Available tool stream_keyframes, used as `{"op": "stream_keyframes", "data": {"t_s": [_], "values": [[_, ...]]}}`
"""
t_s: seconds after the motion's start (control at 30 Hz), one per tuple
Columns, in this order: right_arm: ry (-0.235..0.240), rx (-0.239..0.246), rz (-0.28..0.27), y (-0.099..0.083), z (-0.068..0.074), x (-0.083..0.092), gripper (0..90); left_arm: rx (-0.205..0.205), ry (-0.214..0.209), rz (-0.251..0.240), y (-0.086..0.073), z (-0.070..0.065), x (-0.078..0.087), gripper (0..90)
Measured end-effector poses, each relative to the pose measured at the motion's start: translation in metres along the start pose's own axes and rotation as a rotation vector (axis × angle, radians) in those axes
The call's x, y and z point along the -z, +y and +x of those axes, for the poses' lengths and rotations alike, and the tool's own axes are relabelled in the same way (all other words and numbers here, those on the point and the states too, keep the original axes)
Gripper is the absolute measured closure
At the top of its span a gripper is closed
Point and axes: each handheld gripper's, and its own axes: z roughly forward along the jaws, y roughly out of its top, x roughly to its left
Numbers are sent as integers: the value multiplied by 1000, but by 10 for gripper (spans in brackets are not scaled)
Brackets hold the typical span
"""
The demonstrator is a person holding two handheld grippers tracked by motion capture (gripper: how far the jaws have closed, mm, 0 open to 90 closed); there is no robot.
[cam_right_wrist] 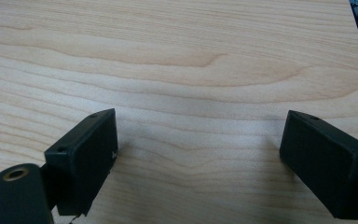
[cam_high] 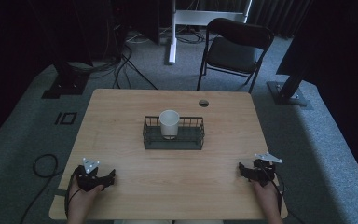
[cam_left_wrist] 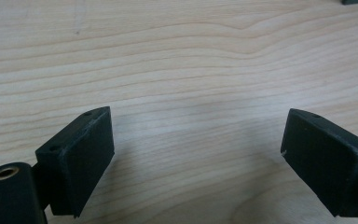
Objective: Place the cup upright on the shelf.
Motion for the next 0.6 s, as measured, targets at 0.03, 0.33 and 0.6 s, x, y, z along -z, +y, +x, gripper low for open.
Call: {"op": "stream_keyframes", "data": {"t_s": [0.03,0.33,0.6], "values": [[0,0,0,0,0,0,108,9,6,10,0,1,-1,99],[0,-1,1,0,0,0,108,-4,-3,38,4,-2,-6,87],[0,0,0,0,0,0,108,1,0,37,4,-3,-6,85]]}}
